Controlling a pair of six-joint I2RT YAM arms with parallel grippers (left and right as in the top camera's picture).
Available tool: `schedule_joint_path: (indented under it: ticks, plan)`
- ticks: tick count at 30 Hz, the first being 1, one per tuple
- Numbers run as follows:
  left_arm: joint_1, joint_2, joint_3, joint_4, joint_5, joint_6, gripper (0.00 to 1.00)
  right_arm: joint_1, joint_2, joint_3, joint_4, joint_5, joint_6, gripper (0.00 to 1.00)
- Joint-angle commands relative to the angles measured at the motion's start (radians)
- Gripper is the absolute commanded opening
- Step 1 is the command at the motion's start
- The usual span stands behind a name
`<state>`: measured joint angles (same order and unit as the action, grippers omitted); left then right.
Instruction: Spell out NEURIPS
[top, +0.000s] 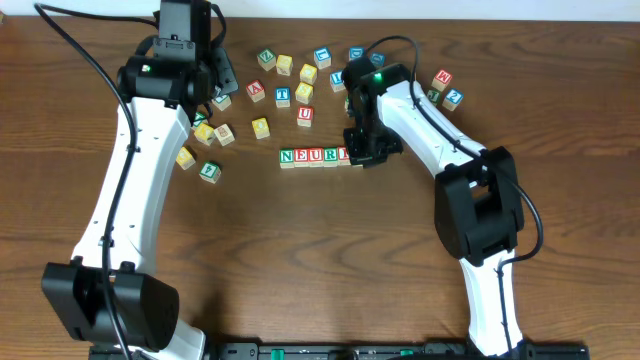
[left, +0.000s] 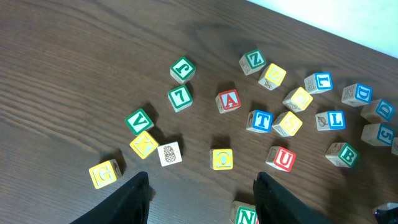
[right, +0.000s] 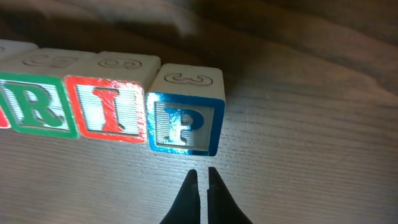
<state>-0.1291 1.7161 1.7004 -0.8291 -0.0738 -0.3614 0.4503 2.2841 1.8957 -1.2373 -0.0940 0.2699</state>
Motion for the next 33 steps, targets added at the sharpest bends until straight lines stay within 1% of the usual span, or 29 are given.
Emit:
schedule_joint_path:
  ticks: [1,7,12,33]
  plan:
    - [0.002,0.008,0.005,0.000,0.002,0.013,0.53,0.024,0.000,-0.009,-0.002,-0.003,-0.001,0.01]
    - [0.002,0.008,0.005,0.000,0.002,0.013,0.53,0.029,0.000,-0.017,-0.003,-0.003,0.007,0.01]
    - [0.002,0.008,0.005,0.000,0.002,0.013,0.53,0.039,0.000,-0.043,0.006,-0.003,0.041,0.01]
    - [0.002,0.008,0.005,0.000,0.002,0.013,0.53,0.045,0.000,-0.046,0.080,-0.001,0.045,0.02]
